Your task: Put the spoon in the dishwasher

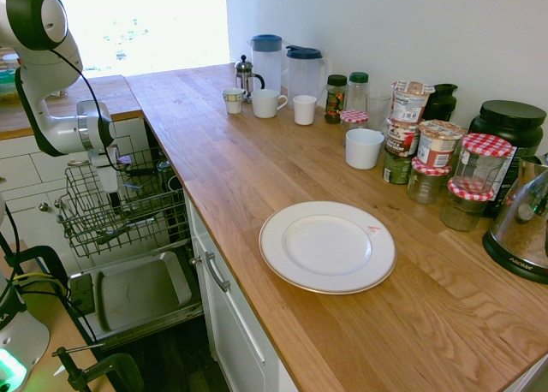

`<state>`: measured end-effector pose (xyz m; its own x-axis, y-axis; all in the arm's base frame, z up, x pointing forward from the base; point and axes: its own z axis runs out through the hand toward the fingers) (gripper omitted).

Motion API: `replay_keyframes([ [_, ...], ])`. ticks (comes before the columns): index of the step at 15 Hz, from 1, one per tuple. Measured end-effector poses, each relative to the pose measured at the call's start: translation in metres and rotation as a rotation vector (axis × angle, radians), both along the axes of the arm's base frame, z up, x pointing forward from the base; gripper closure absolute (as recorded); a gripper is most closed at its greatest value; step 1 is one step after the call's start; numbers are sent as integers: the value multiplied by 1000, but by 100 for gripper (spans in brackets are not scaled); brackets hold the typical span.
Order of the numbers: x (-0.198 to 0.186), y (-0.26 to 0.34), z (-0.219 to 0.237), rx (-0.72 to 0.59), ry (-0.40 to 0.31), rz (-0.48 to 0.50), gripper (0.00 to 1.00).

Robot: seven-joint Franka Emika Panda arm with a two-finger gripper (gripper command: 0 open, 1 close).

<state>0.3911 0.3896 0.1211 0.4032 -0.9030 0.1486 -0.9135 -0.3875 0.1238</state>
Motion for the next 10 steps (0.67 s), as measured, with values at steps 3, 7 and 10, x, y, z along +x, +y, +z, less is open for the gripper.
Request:
replay_keyframes([
  [3,1,4,26,8,-30,8,0],
  [7,-10,5,90,4,-93,14,0],
  [10,-31,6,140,5,-133,15,0],
])
